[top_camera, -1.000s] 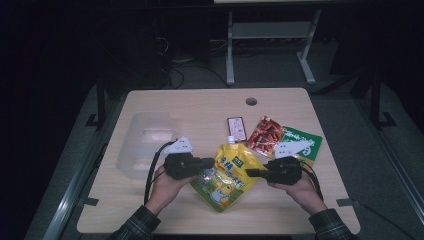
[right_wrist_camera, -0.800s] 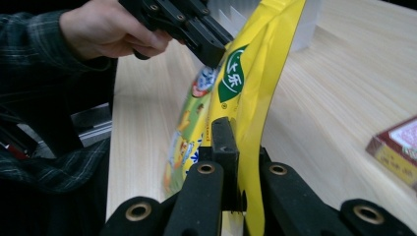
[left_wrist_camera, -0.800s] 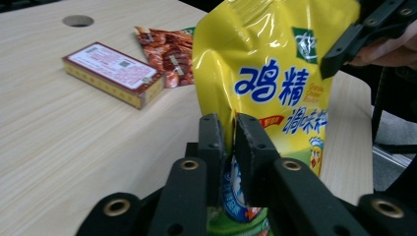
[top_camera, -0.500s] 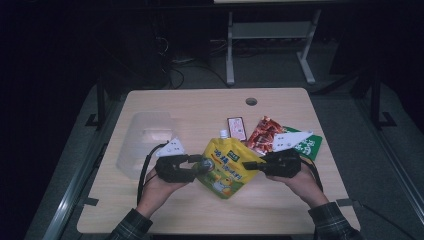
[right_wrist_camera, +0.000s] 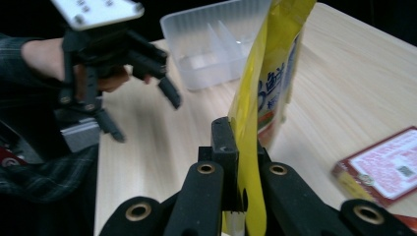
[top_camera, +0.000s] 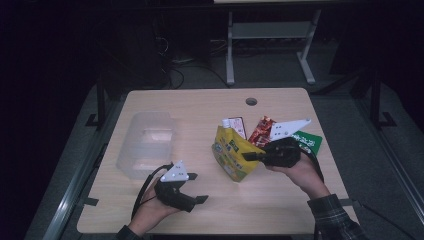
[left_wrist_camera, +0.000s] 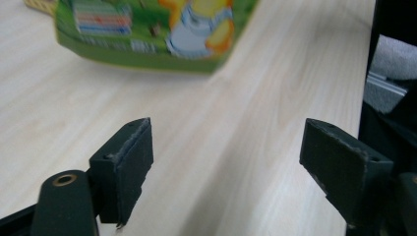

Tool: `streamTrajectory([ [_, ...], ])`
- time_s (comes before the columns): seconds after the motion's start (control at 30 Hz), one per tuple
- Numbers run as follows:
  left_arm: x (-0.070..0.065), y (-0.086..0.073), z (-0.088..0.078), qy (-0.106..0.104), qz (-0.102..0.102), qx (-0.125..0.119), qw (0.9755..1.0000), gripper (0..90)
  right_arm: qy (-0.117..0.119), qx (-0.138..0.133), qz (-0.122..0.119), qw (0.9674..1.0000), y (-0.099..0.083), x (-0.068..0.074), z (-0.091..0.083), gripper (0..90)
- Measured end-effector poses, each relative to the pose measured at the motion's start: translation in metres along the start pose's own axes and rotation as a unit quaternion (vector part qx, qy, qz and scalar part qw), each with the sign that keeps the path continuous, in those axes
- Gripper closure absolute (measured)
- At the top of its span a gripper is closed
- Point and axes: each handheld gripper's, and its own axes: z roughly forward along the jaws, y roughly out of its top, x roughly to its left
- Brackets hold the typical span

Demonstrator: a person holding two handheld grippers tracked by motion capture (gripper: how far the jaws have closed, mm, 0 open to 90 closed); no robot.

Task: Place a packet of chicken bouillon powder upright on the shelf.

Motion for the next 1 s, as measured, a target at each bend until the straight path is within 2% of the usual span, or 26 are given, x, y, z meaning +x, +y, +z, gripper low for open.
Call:
streamTrajectory([
  [0.17, -0.003, -0.010, 0.002, -0.001, 0.009, 0.013, 0.9999, 18.2, -0.009, 0.013, -0.010, 0.9998, 0.010, -0.003, -0.003, 90.0],
  [0.33, -0.001, -0.012, 0.007, -0.008, 0.011, 0.004, 0.9999, 18.2, -0.015, 0.019, -0.015, 0.9996, 0.020, -0.004, -0.003, 90.0],
  [0.47, -0.002, -0.012, 0.012, -0.011, 0.020, 0.011, 0.9997, 17.8, -0.018, 0.028, -0.022, 0.9992, 0.026, -0.006, 0.002, 90.0],
  [0.73, -0.001, -0.012, 0.013, -0.017, 0.016, 0.005, 0.9997, 17.8, -0.006, 0.056, -0.041, 0.9976, 0.041, -0.012, 0.019, 90.0],
  [1.0, -0.003, -0.013, 0.014, -0.027, 0.021, 0.004, 0.9994, 17.7, 0.011, 0.054, -0.050, 0.9972, 0.057, -0.011, 0.032, 90.0],
])
